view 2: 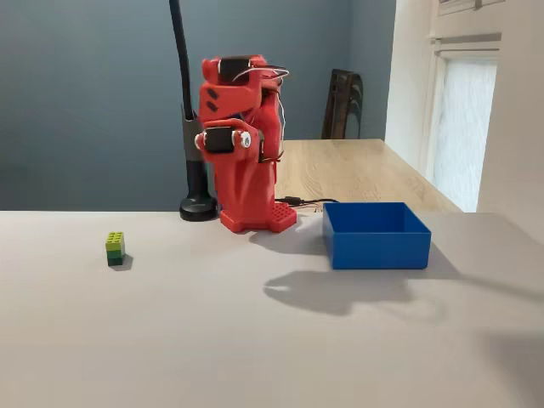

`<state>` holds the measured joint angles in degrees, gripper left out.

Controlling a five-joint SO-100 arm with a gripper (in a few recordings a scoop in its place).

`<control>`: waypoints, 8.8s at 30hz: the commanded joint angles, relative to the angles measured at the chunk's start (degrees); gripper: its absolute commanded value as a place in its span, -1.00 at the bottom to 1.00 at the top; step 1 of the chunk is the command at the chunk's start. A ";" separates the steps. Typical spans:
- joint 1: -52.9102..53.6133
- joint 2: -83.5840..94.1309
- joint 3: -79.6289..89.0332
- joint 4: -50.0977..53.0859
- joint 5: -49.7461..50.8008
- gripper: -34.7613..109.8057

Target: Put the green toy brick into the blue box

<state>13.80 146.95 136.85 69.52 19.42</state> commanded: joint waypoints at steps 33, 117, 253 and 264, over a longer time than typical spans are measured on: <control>38.94 -36.12 -23.20 1.32 3.25 -0.09; -11.34 -50.01 -51.59 18.81 -5.36 -0.52; -12.13 35.07 25.75 -0.44 -15.12 -0.52; -11.25 40.87 35.16 -3.08 -18.46 -0.52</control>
<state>1.67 186.68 170.51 67.76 1.49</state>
